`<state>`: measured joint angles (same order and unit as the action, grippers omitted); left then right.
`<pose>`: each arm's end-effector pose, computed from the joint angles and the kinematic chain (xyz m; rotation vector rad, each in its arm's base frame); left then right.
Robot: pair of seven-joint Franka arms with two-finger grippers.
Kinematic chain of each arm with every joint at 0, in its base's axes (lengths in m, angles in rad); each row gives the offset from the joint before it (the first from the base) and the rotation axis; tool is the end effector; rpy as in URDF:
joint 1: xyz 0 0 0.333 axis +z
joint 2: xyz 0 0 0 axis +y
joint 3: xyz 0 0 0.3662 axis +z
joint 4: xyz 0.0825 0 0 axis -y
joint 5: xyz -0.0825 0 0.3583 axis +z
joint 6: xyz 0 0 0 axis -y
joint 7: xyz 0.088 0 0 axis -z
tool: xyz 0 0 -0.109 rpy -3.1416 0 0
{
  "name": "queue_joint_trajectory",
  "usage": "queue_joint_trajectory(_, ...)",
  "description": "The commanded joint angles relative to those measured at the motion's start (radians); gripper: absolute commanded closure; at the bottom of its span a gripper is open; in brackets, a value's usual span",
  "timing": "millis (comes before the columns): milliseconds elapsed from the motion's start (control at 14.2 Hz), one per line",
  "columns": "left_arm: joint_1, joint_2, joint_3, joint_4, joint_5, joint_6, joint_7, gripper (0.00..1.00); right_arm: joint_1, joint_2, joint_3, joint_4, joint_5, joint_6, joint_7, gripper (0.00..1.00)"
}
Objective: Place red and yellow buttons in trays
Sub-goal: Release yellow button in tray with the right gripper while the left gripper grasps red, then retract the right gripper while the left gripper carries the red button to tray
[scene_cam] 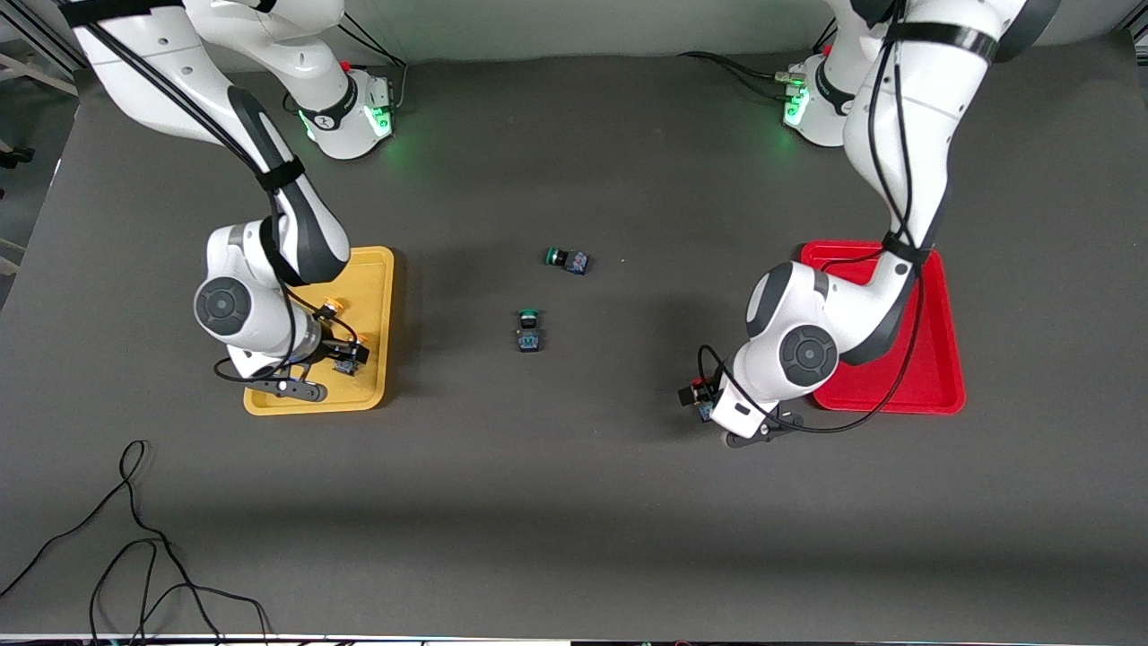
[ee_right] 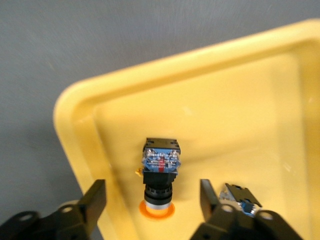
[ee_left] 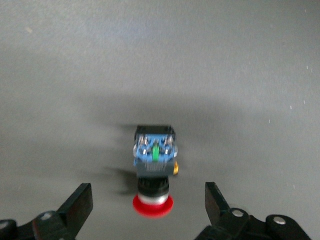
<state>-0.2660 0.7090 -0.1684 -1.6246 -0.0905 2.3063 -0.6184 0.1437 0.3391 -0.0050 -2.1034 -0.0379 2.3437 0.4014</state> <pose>0.6450 -0.2788 0.2636 2.9649 0.4246 -0.1590 0.5648 0.0783 0.3126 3.0646 -0.3613 -0.1357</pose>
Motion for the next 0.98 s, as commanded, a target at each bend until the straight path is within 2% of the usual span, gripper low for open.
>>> queue_joint_trajectory(0,-0.018,0.046,0.014,0.029,0.005,0.065,-0.018,0.1,-0.012,-0.158,-0.004,0.067,-0.002,-0.189,-0.022,0.0)
queue_joint_trajectory(70,-0.019,0.055,0.015,0.029,0.005,0.074,-0.015,0.16,-0.013,-0.196,-0.007,0.112,-0.002,-0.272,-0.053,0.0)
queue_joint_trajectory(140,-0.018,0.061,0.014,0.029,0.017,0.074,-0.014,0.32,-0.027,-0.236,-0.009,0.143,0.015,-0.334,-0.128,0.0)
queue_joint_trajectory(211,-0.019,0.061,0.014,0.028,0.029,0.074,-0.021,0.61,-0.048,-0.271,-0.013,0.163,0.073,-0.384,-0.198,0.0)
queue_joint_trajectory(281,-0.024,0.061,0.014,0.023,0.031,0.074,-0.023,0.88,-0.056,-0.302,-0.045,0.19,0.134,-0.443,-0.273,0.0)
queue_joint_trajectory(351,-0.032,0.061,0.014,0.02,0.031,0.073,-0.035,1.0,-0.053,-0.322,-0.085,0.229,0.151,-0.511,-0.35,0.0)
queue_joint_trajectory(491,-0.039,0.046,0.017,0.023,0.031,0.049,-0.056,1.0,-0.056,-0.334,-0.128,0.33,0.151,-0.663,-0.401,0.0)
queue_joint_trajectory(561,-0.03,0.014,0.018,0.025,0.032,-0.006,-0.055,1.0,-0.053,-0.338,-0.139,0.379,0.148,-0.725,-0.404,0.0)
queue_joint_trajectory(772,0.016,-0.1,0.023,0.048,0.051,-0.276,-0.018,1.0,-0.049,-0.38,-0.132,0.422,0.109,-0.788,-0.397,0.0)
queue_joint_trajectory(912,0.098,-0.167,0.021,0.029,0.104,-0.402,0.078,1.0,-0.044,-0.382,-0.124,0.421,0.099,-0.782,-0.395,0.0)
